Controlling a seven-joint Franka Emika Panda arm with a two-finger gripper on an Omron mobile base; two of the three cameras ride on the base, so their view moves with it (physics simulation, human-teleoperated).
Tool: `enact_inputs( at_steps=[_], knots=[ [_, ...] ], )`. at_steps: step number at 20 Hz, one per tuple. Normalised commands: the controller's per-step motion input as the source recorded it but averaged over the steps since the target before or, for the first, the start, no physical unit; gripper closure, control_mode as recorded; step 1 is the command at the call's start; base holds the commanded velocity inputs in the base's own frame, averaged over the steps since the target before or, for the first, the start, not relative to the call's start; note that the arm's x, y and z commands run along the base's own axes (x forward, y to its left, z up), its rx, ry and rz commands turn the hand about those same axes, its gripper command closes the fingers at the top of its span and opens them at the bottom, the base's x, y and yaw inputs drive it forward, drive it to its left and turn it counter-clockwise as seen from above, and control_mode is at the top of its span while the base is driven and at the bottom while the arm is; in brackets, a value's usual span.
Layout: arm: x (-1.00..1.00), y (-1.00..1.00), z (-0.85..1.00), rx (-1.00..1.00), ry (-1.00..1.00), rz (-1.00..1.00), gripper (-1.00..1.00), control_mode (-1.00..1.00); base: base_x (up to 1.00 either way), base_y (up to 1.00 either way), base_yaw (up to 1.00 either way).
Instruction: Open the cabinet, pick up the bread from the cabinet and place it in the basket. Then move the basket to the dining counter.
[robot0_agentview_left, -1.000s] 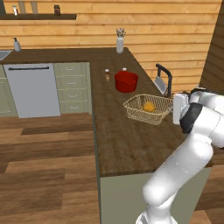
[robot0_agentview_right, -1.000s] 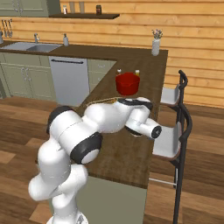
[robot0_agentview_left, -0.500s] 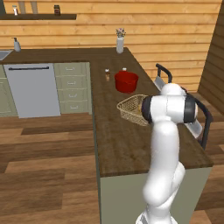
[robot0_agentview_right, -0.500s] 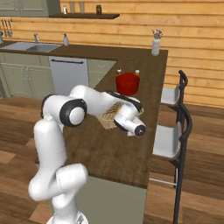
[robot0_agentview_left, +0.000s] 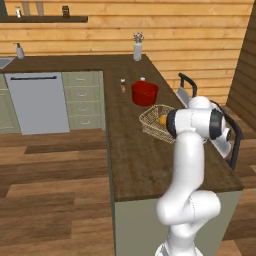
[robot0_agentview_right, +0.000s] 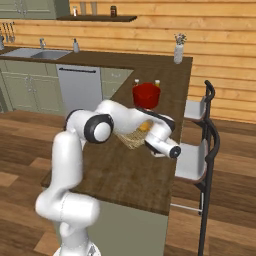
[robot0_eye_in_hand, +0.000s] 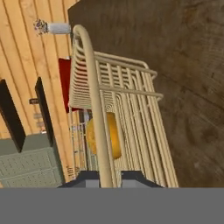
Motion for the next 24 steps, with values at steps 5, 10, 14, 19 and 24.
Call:
enact_inputs(
  at_steps=[5,10,14,19,24],
  knots=[
    [-0.05,0.03,0.37,-0.05,0.18,-0.04,-1.0,-1.0,0.0,0.0,0.0],
    [-0.19,0.09,0.78,-0.15,0.27,-0.06,-1.0,-1.0,0.0,0.0,0.0],
    [-0.42,0.03,0.82,-0.18,0.36,-0.12,-1.0,-1.0,0.0,0.0,0.0],
    [-0.71,0.0,0.57,-0.16,0.35,-0.14,-1.0,-1.0,0.0,0.0,0.0],
    [-0.84,0.0,0.57,-0.15,0.35,-0.07,-1.0,-1.0,0.0,0.0,0.0]
  ],
)
